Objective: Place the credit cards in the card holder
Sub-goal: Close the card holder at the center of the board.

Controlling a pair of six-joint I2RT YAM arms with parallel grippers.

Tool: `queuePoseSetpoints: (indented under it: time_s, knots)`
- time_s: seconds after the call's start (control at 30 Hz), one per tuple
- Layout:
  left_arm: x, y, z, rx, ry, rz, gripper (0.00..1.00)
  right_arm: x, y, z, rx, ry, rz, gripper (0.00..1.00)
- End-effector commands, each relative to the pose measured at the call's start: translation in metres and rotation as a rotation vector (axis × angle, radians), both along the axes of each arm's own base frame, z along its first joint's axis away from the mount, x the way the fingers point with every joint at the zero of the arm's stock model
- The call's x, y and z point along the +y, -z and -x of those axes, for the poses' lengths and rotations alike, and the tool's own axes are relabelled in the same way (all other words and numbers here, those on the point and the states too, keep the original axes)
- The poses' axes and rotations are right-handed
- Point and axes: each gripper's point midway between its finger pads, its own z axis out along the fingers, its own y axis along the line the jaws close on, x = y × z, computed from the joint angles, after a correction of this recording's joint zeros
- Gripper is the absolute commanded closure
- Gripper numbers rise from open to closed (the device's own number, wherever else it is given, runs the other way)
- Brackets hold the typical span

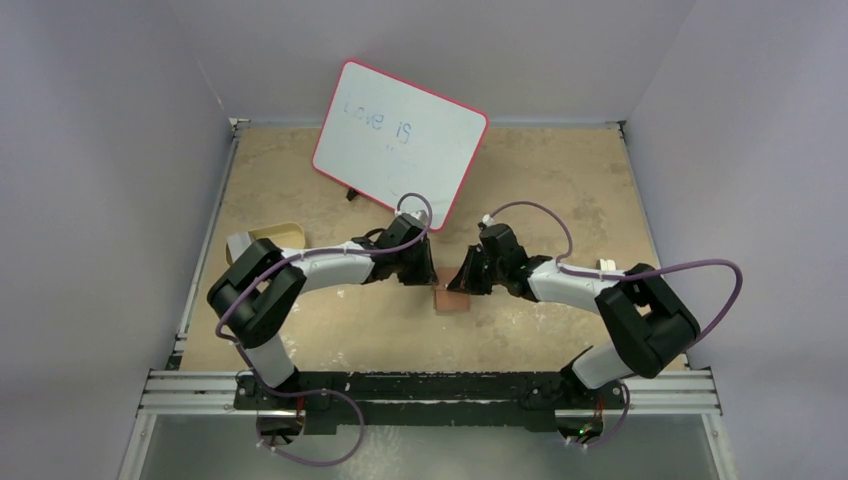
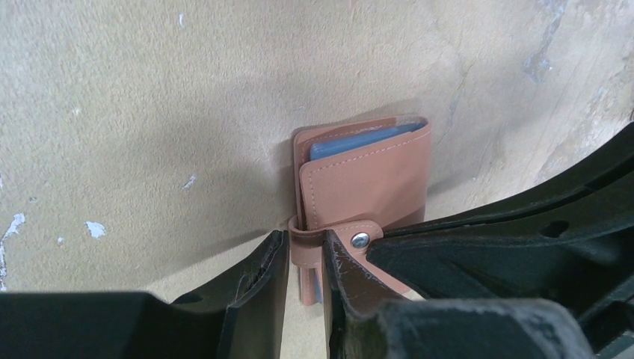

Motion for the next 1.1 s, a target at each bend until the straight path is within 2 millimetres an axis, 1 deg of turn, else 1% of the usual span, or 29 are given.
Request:
queuePoseSetpoints:
  time_s: [0.0,0.07,0.27,0.5,0.6,0.9,1.07]
  knots:
    - [-0.012,-0.029,-0.018,-0.085,0.011,0.025,0.78,-0.001,-0.002,0.003,0.000,0.010,-0.011,1.00]
    - [-0.014,-0.030,-0.020,-0.084,0.014,0.028,0.78,-0.002,-0.001,0.005,0.006,0.012,-0.010,1.00]
    - [-0.023,-0.046,-0.019,-0.097,0.031,0.075,0.78,-0.004,0.002,0.009,0.028,0.015,-0.012,1.00]
    - [-0.041,-0.051,-0.006,-0.087,0.069,0.115,0.84,-0.004,0.004,0.010,0.028,0.022,-0.013,1.00]
    - [-0.045,-0.048,-0.002,-0.079,0.081,0.110,0.88,-0.005,0.005,0.010,0.027,0.024,-0.011,1.00]
    - [-0.037,-0.023,-0.006,-0.084,0.071,0.007,0.90,-0.006,0.003,0.008,0.015,0.032,-0.014,1.00]
    - [-0.034,-0.009,-0.003,-0.067,0.079,-0.039,0.92,-0.005,0.002,0.008,0.009,0.030,-0.014,1.00]
